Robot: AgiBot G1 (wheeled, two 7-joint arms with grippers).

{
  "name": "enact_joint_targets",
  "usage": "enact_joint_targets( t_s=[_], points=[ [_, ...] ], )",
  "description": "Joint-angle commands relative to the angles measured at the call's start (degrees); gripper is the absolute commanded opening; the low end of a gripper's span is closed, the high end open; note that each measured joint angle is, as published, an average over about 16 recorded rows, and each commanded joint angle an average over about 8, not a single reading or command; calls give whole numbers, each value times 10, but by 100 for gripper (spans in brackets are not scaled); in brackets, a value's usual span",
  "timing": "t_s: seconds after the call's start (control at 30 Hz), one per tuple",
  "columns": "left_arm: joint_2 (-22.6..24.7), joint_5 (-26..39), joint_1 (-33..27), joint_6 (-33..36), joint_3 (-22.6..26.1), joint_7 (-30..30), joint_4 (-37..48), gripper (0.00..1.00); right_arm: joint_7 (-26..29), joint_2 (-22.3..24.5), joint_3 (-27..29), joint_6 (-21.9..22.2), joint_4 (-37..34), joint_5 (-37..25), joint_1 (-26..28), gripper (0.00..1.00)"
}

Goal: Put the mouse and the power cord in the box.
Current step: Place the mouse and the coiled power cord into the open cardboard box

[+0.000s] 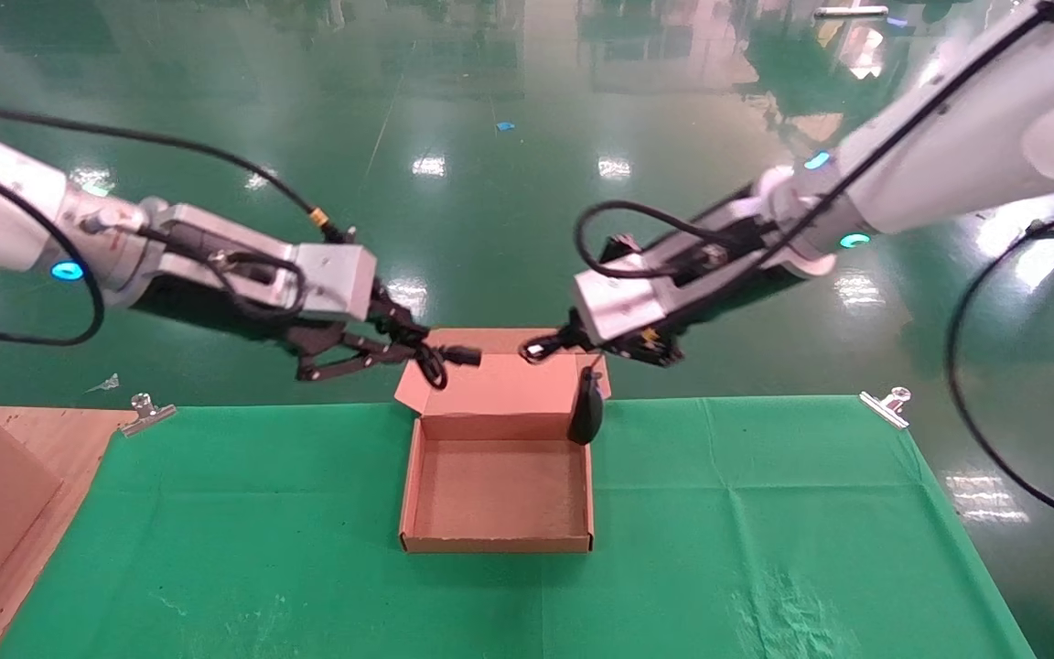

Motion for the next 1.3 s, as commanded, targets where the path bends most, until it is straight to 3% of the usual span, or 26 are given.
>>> enact_joint_targets(
  t_s=[0.03,0.33,0.6,0.8,0.97,1.17,1.23,1.3],
  points=[
    [11,0,-10,-12,-1,3,9,0,16,-7,-2,8,22,4,-3,0],
    [36,-12,10,-64,-10,62,50,0,65,-4,-44,31,82,34,-19,0],
    [81,-40,117,-184,-30,197,41,0,54,4,-58,25,57,58,-3,0],
    [102,-102,202,-306,-68,256,20,0,22,13,-56,9,23,73,9,0],
    [110,-134,267,-368,-67,256,-11,0,-6,21,-54,2,-6,79,10,0],
    [112,-147,313,-384,-25,187,-36,0,-33,26,-55,3,-37,79,5,0],
    [111,-152,323,-388,-9,164,-46,9,-40,25,-55,5,-46,79,4,0],
    [111,-159,330,-391,6,144,-56,34,-46,25,-55,7,-54,79,3,0]
  ],
)
